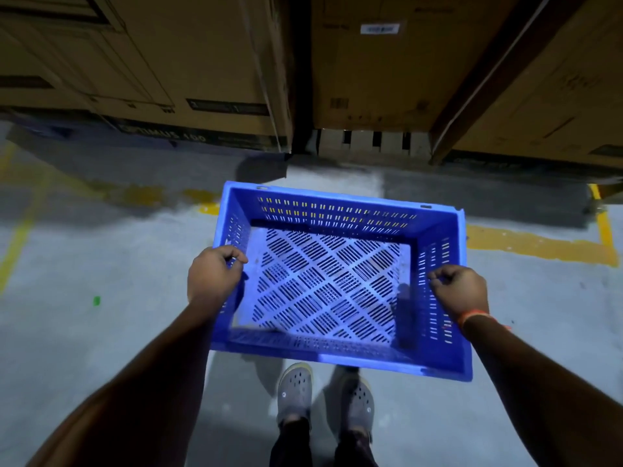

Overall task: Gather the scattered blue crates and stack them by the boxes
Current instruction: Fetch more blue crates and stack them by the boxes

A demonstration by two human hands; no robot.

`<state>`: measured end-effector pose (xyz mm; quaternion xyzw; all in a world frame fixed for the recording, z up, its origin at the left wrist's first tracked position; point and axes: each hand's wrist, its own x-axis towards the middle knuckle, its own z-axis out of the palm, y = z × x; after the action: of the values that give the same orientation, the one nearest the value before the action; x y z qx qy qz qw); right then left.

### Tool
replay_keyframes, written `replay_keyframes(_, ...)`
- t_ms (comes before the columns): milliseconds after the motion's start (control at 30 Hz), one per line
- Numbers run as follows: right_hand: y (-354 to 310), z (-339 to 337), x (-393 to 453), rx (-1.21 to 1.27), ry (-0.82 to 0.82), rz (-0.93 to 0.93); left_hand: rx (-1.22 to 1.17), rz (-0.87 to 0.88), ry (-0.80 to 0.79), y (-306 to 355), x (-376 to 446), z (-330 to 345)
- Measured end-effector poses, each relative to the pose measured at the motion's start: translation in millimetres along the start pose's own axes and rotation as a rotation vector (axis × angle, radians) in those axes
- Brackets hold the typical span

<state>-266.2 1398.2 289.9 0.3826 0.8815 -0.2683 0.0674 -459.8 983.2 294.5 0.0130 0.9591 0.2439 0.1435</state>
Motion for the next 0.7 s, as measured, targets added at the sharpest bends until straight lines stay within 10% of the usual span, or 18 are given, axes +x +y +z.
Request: replay_keyframes(700,-5,3,-2,0.056,-0.009,0.037,0.093,-0.023,0.010,2,4,-3)
